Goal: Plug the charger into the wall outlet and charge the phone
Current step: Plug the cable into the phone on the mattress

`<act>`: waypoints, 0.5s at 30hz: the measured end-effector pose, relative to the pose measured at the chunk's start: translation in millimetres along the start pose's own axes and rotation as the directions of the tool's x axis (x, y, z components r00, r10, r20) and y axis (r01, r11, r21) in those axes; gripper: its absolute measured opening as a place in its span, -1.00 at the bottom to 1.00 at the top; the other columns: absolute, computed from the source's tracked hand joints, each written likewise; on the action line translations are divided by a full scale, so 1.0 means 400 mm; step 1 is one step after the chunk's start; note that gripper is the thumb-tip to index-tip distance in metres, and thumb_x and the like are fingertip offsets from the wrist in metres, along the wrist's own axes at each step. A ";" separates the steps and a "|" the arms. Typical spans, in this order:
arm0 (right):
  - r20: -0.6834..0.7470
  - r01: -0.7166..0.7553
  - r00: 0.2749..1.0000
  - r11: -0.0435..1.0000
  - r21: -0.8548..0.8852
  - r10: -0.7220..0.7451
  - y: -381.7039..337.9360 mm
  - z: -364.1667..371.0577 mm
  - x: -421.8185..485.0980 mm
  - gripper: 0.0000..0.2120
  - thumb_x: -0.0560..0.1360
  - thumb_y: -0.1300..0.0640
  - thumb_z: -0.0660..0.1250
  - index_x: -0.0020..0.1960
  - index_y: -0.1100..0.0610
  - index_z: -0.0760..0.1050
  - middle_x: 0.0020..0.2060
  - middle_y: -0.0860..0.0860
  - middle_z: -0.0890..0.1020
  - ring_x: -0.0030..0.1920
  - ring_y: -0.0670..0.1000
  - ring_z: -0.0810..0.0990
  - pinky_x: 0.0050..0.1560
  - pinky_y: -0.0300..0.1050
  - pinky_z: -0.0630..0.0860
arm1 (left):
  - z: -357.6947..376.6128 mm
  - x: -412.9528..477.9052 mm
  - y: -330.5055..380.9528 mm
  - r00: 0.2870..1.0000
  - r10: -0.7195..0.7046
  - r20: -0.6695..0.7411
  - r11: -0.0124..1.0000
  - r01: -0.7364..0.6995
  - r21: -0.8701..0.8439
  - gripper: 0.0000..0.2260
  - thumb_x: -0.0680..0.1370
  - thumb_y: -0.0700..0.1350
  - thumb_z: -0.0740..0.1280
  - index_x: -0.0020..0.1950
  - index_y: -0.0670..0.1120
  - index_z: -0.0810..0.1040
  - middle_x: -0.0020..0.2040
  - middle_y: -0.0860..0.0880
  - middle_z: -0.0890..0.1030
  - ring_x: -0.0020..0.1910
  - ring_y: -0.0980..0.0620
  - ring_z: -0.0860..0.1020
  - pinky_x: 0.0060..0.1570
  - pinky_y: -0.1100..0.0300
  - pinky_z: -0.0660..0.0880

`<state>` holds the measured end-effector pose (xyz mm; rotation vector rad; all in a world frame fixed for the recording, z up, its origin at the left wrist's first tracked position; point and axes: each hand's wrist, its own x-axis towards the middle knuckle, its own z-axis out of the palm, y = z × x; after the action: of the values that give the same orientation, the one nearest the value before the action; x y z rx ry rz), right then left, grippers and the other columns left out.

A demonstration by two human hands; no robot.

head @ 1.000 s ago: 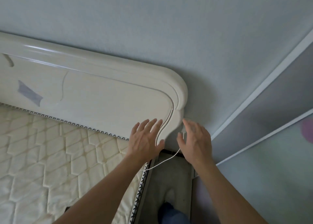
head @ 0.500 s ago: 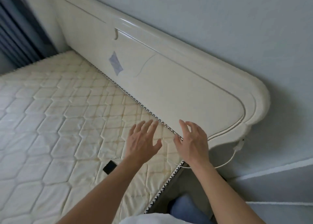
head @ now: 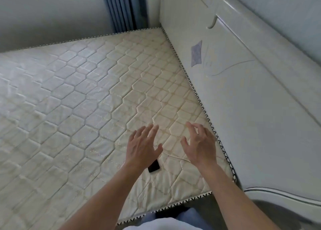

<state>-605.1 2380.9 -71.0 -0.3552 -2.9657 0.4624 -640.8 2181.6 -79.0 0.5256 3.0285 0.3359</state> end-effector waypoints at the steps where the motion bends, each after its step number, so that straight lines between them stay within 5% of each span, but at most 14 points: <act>1: 0.019 0.019 1.000 1.000 0.011 -0.019 0.003 0.013 0.015 -0.50 0.47 -0.07 0.21 0.37 0.07 0.47 0.23 0.10 0.58 0.23 0.15 0.53 0.27 0.12 0.44 | 0.009 -0.003 -0.011 0.999 -0.031 0.020 1.000 0.031 0.002 -0.38 0.51 0.24 0.18 0.53 0.08 0.20 0.50 0.04 0.36 0.47 -0.04 0.30 0.45 -0.04 0.25; 15: 0.248 0.099 0.963 0.995 0.020 -0.101 0.066 0.439 0.139 -0.54 0.47 0.01 0.27 0.35 0.09 0.47 0.19 0.11 0.59 0.18 0.15 0.55 0.24 0.08 0.44 | 0.424 0.005 -0.146 0.943 -0.145 0.299 0.988 0.155 -0.012 -0.38 0.48 0.23 0.26 0.50 0.04 0.31 0.48 0.01 0.39 0.45 -0.06 0.34 0.39 -0.05 0.34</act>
<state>-679.9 2369.0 -240.9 -0.1550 -3.2040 0.5434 -647.4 2163.5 -257.4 0.3070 2.7431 0.2730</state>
